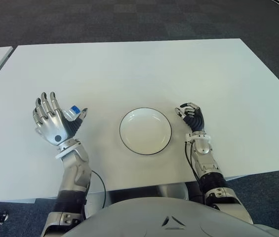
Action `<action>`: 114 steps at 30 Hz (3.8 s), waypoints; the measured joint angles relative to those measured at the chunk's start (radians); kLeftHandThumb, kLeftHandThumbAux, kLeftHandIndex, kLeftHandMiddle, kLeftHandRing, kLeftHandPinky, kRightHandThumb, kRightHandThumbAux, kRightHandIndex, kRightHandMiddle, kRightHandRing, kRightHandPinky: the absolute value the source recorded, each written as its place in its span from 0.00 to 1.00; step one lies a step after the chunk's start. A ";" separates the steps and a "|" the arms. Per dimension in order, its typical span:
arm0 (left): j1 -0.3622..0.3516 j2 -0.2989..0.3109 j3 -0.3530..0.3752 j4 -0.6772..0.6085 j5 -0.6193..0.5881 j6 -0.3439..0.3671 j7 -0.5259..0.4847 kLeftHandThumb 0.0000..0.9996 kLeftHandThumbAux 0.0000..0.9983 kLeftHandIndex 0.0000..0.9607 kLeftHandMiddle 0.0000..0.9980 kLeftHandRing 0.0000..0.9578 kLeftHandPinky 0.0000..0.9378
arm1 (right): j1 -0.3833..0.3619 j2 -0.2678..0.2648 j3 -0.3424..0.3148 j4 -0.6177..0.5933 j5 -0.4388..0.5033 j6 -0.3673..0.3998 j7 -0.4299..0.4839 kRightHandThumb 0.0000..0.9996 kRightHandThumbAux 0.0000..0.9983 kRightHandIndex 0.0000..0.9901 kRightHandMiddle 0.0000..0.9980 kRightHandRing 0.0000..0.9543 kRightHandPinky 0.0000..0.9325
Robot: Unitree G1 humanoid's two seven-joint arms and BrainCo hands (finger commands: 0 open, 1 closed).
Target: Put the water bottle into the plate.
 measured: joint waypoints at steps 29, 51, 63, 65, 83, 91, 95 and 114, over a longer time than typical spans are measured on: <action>-0.199 0.131 -0.144 0.455 -0.091 0.045 -0.064 0.59 0.15 0.00 0.00 0.00 0.00 | 0.002 -0.004 0.001 -0.013 -0.002 0.021 -0.004 0.70 0.73 0.44 0.88 0.91 0.92; -0.292 0.227 -0.210 0.542 -0.146 0.048 -0.257 0.67 0.29 0.00 0.00 0.00 0.00 | 0.009 -0.003 -0.002 -0.022 0.000 0.022 0.000 0.70 0.73 0.44 0.88 0.91 0.92; -0.227 0.207 -0.083 0.422 -0.262 0.021 -0.241 0.85 0.52 0.21 0.31 0.29 0.34 | 0.016 -0.006 -0.003 -0.028 0.000 0.021 0.003 0.70 0.73 0.44 0.89 0.92 0.93; -0.213 0.209 -0.070 0.418 -0.268 -0.006 -0.224 0.89 0.58 0.29 0.41 0.40 0.44 | 0.017 -0.007 -0.003 -0.028 0.000 0.020 0.003 0.70 0.73 0.44 0.88 0.92 0.92; -0.296 0.256 -0.009 0.677 -0.334 -0.208 -0.089 0.95 0.66 0.39 0.51 0.56 0.78 | 0.021 -0.007 -0.004 -0.040 0.000 0.030 0.004 0.70 0.73 0.44 0.88 0.91 0.93; -0.285 0.232 0.003 0.662 -0.348 -0.208 -0.031 0.95 0.65 0.39 0.50 0.55 0.83 | 0.022 -0.007 -0.005 -0.044 0.000 0.031 0.001 0.70 0.73 0.44 0.88 0.92 0.93; -0.281 0.224 0.018 0.656 -0.357 -0.222 -0.022 0.95 0.65 0.39 0.50 0.55 0.84 | 0.022 -0.007 -0.005 -0.043 0.000 0.030 0.000 0.70 0.73 0.44 0.89 0.92 0.93; -0.259 0.211 0.057 0.615 -0.388 -0.263 -0.016 0.95 0.65 0.40 0.50 0.55 0.87 | 0.025 -0.007 -0.005 -0.047 0.000 0.031 0.002 0.70 0.73 0.44 0.87 0.91 0.92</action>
